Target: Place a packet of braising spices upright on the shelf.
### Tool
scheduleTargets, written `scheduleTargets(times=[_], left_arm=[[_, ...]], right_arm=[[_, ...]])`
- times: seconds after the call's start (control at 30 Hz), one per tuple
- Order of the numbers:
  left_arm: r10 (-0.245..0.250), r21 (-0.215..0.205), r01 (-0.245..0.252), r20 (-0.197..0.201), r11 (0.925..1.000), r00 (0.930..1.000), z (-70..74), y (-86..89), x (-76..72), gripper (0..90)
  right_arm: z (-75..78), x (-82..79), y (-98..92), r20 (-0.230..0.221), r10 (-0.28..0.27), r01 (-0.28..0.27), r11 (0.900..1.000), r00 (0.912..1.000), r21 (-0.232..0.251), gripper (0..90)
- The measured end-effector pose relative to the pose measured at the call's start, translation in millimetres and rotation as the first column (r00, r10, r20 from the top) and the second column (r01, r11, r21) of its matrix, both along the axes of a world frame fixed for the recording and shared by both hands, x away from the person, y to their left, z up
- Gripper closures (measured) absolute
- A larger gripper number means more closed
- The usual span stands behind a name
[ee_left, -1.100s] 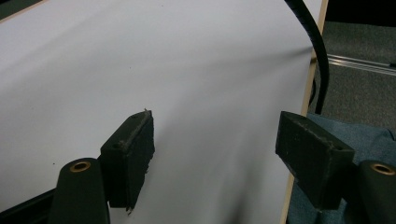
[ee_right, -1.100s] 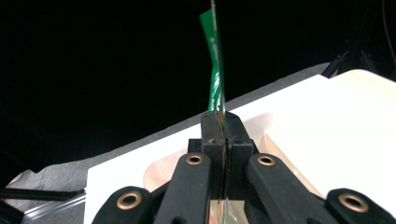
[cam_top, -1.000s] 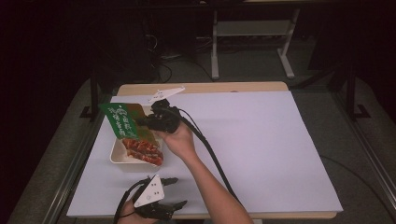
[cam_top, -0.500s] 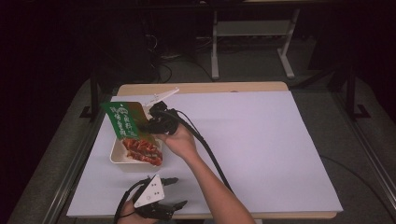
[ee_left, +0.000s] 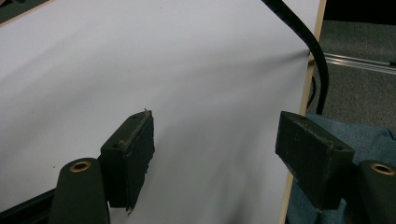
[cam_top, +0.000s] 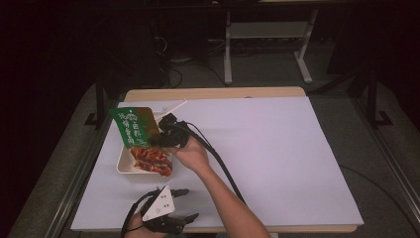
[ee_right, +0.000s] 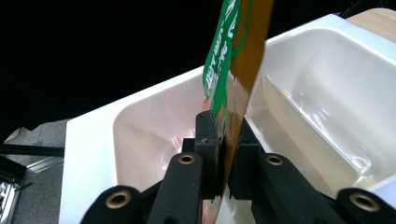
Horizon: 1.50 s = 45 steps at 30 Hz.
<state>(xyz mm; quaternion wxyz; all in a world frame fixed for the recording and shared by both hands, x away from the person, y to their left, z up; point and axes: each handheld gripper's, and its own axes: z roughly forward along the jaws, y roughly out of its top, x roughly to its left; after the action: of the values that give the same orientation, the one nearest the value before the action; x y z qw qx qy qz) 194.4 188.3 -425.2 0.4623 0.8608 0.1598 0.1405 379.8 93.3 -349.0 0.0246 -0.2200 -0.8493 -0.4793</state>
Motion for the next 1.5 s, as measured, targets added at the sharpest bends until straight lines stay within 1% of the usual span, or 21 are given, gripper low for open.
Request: scheduleTargets(times=[0.03,0.13,0.17,0.23,0.33,0.5,0.53,0.63,0.7,0.8,0.87,0.9,0.97,1.1,1.2,1.27,1.33,1.37,1.4,1.43,1.5], left_arm=[[0.000,-0.001,0.000,0.000,1.0000,1.0000,-0.1,-0.1,-0.2,27.6],[-0.002,0.004,0.002,0.002,1.0000,1.0000,-0.5,-1.1,-1.2,27.6],[-0.007,0.010,0.007,0.009,0.9999,0.9999,-0.7,-1.4,-1.3,27.6],[-0.009,0.011,0.009,0.007,0.9999,0.9999,-0.9,-2.2,-2.0,27.6],[-0.009,0.007,0.009,0.003,0.9999,1.0000,-0.9,-2.7,-2.7,27.5],[-0.016,0.006,0.015,0.005,0.9999,0.9999,-1.2,-3.7,-3.1,27.5],[-0.017,0.006,0.017,0.005,0.9998,0.9998,-1.1,-3.8,-3.2,27.5],[-0.018,0.007,0.018,0.009,0.9998,0.9998,-1.1,-3.9,-3.4,27.5],[-0.017,0.004,0.017,0.005,0.9999,0.9998,-1.2,-4.0,-4.1,27.6],[-0.018,0.005,0.018,0.005,0.9998,0.9998,-1.2,-4.0,-4.3,27.6],[-0.018,0.004,0.018,0.005,0.9998,0.9998,-1.2,-4.1,-4.2,27.6],[-0.017,0.004,0.017,0.005,0.9998,0.9998,-1.3,-4.2,-4.3,27.5],[-0.019,0.006,0.019,0.007,0.9998,0.9998,-1.3,-4.2,-4.1,27.5],[-0.017,0.009,0.017,0.010,0.9998,0.9998,-1.2,-4.6,-4.8,27.6],[-0.020,0.009,0.020,0.012,0.9998,0.9997,-1.4,-5.3,-5.3,27.5],[-0.022,0.010,0.022,0.012,0.9997,0.9997,-1.3,-5.7,-5.6,27.6],[-0.021,0.011,0.021,0.010,0.9997,0.9997,-1.4,-6.1,-5.9,27.6],[-0.022,0.010,0.022,0.011,0.9997,0.9997,-1.5,-6.3,-6.0,27.6],[-0.023,0.009,0.022,0.011,0.9997,0.9997,-1.6,-6.5,-6.2,27.6],[-0.023,0.009,0.023,0.011,0.9997,0.9997,-1.6,-6.5,-6.3,27.6],[-0.023,0.009,0.023,0.013,0.9997,0.9997,-1.7,-6.5,-6.5,27.6]], right_arm=[[-0.2,0.0,-0.3,-0.007,-0.003,0.003,1.000,1.0000,0.001,86.4],[-2.2,0.0,-1.6,-0.004,-0.004,0.004,1.000,1.0000,0.012,89.1],[-3.0,-1.0,-2.7,-0.033,0.000,0.001,0.999,0.9995,0.046,89.5],[-2.8,-2.0,-3.5,-0.026,-0.001,0.002,0.999,0.9997,0.053,89.5],[-0.7,-4.2,-6.8,-0.042,-0.003,0.007,0.995,0.9991,0.099,89.7],[2.7,-9.1,-8.1,-0.048,-0.013,0.021,0.987,0.9988,0.162,89.7],[2.7,-10.3,-7.3,-0.039,-0.014,0.020,0.987,0.9991,0.157,89.7],[-0.4,-12.0,-6.1,-0.027,-0.027,0.031,0.986,0.9993,0.164,89.7],[-5.0,-13.1,-6.6,-0.023,-0.047,0.050,0.983,0.9986,0.175,89.7],[-13.6,-15.7,-8.1,0.004,-0.067,0.065,0.983,0.9977,0.174,89.6],[-15.5,-15.5,-8.6,0.013,-0.068,0.064,0.982,0.9976,0.177,89.6],[-16.2,-15.9,-9.0,0.015,-0.068,0.065,0.984,0.9976,0.168,89.5],[-16.0,-17.2,-9.2,0.055,-0.072,0.063,0.986,0.9959,0.157,89.6],[-17.8,-17.9,-10.7,0.071,-0.068,0.056,0.987,0.9952,0.154,89.5],[-19.5,-18.8,-11.7,0.058,-0.069,0.058,0.984,0.9960,0.170,89.2],[-20.5,-18.8,-12.5,0.034,-0.065,0.057,0.981,0.9973,0.184,89.1],[-20.9,-20.0,-12.3,0.033,-0.064,0.056,0.980,0.9974,0.189,89.1],[-20.9,-20.5,-12.2,0.025,-0.060,0.055,0.980,0.9979,0.193,89.2],[-20.7,-21.8,-11.6,0.025,-0.063,0.057,0.979,0.9977,0.194,89.1],[-20.7,-22.4,-11.2,0.037,-0.064,0.056,0.980,0.9973,0.192,89.1],[-21.7,-23.0,-11.8,0.038,-0.063,0.055,0.979,0.9973,0.199,89.1]])
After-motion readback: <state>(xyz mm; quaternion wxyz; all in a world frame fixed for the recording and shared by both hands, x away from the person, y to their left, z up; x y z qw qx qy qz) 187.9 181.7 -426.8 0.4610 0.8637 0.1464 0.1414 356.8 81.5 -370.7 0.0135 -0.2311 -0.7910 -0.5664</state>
